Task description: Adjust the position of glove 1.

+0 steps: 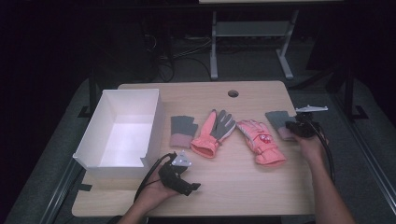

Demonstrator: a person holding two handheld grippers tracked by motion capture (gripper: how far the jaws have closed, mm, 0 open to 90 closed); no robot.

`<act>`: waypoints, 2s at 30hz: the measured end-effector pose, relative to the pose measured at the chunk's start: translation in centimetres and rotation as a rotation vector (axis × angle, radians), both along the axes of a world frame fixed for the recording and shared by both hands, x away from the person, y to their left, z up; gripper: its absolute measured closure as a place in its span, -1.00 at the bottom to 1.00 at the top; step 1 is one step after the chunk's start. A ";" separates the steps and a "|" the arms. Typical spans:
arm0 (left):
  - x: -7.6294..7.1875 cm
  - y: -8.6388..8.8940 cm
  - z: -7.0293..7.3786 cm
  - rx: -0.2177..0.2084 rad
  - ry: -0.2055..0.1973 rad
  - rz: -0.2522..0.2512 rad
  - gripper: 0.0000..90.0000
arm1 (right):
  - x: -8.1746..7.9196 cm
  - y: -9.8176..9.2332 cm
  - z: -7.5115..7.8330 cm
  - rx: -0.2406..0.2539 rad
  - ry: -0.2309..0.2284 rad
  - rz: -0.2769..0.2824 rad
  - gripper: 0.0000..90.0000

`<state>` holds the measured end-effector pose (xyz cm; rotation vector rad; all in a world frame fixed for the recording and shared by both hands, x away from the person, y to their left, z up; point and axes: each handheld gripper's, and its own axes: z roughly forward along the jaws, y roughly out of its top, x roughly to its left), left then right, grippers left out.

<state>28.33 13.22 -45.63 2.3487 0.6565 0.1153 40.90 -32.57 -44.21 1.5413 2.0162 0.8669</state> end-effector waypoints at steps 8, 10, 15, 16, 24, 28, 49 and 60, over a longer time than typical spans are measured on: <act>-0.1 0.0 0.1 -0.010 -0.003 0.002 -0.68 | -1.4 -0.2 2.8 0.046 -0.085 0.002 0.97; -0.1 0.0 0.1 -0.010 -0.003 0.004 -0.68 | -1.9 -0.2 3.5 0.064 -0.106 0.008 0.97; -0.1 -0.1 0.1 -0.006 -0.001 -0.005 -0.68 | -3.2 0.2 4.8 0.065 -0.121 0.045 0.97; -0.1 -0.1 0.1 -0.006 -0.001 -0.006 -0.68 | -3.5 0.3 5.0 0.068 -0.125 0.054 0.97; 0.0 0.0 0.1 -0.008 0.001 -0.008 -0.68 | -6.4 2.5 6.2 0.084 -0.135 0.160 0.97; -0.1 0.0 0.1 -0.013 -0.005 -0.013 -0.68 | -8.0 3.8 6.2 0.094 -0.130 0.213 0.97; -0.2 -0.1 0.0 -0.003 -0.003 -0.015 -0.68 | -12.8 11.8 4.9 0.112 -0.046 0.506 1.00; -0.2 0.2 0.0 0.013 0.006 -0.025 -0.62 | -13.7 11.0 3.0 0.015 0.002 0.511 1.00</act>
